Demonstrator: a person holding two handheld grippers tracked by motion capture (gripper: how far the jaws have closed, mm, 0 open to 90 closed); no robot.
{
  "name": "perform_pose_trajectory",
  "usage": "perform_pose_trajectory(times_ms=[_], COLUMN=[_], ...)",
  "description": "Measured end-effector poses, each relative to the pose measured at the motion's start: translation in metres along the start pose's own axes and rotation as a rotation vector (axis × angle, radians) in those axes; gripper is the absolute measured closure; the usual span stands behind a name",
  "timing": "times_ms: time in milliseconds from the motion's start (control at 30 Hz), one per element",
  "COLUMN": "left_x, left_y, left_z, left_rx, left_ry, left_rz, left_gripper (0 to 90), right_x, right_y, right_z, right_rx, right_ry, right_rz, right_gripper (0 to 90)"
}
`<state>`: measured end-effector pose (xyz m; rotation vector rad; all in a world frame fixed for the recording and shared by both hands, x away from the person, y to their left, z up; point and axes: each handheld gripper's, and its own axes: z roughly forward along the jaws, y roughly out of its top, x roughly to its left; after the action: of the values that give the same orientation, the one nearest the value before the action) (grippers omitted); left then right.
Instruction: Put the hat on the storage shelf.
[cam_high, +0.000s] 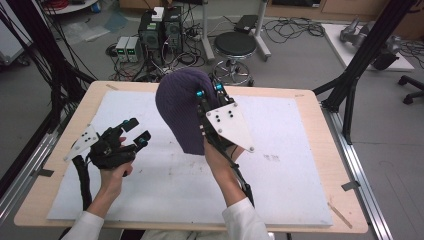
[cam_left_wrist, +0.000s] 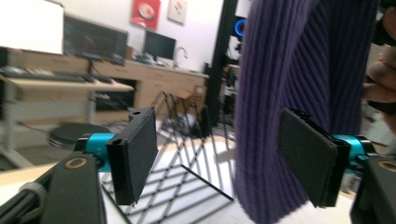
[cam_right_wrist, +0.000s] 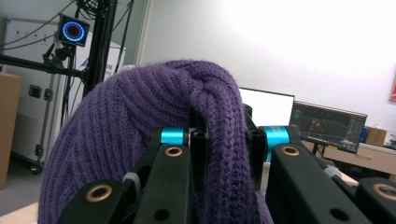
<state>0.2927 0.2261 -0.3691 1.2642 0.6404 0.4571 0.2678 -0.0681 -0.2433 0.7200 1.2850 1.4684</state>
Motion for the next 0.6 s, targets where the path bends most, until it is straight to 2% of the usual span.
perform_pose_trajectory(times_ms=[67,233,333,467,600], left_x=[0.002,-0.001,-0.007,-0.011,-0.009], left_y=[-0.003,-0.005,-0.012,-0.018,-0.022], left_z=[0.003,0.006,0.014,0.021,0.025], left_rx=[0.024,0.015,0.045,0.066,0.083], left_ry=[0.001,-0.009,-0.020,-0.013,-0.002], left_rz=[-0.014,-0.027,-0.014,-0.001,-0.009], left_gripper=[28.4,27.9,26.9,25.2,25.6], right_x=[0.004,0.014,0.021,0.028,0.034], right_y=[0.000,-0.001,-0.001,-0.002,-0.003], right_z=[0.003,0.007,0.008,0.009,0.009], right_rx=[-0.003,-0.015,-0.018,-0.020,-0.019], right_ry=[0.003,0.013,0.018,0.037,0.052], right_rz=[0.014,0.034,0.036,0.044,0.053], right_gripper=[78.3,78.2,78.2,78.2,78.2])
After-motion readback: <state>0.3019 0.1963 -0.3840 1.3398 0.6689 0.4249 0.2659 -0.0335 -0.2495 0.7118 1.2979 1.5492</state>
